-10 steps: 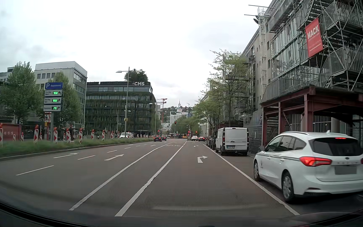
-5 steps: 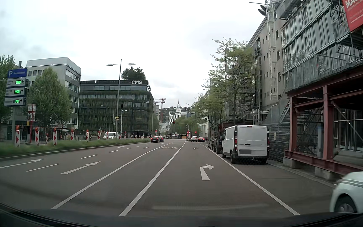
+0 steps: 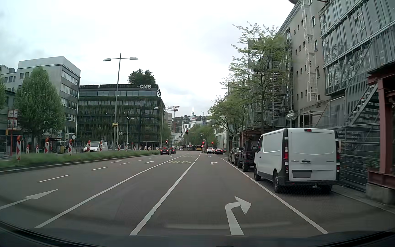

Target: Follow the waypoints while adhering to traffic rules and regulations

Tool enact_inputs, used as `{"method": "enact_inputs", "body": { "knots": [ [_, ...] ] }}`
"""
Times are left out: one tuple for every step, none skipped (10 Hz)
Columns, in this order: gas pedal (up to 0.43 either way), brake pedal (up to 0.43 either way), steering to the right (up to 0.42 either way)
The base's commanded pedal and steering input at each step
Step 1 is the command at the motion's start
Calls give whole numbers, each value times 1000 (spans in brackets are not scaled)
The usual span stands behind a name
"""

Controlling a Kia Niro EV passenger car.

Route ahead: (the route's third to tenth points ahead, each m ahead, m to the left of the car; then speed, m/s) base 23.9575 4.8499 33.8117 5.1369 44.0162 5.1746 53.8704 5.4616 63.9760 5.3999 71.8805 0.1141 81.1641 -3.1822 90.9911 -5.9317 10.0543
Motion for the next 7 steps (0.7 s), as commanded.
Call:
{"method": "enact_inputs", "body": {
  "knots": [
    [39, 0, 4],
    [8, 0, 4],
    [0, 0, 5],
    [0, 0, 8],
    [0, 0, 10],
    [0, 0, 5],
    [0, 0, 3]
  ]
}}
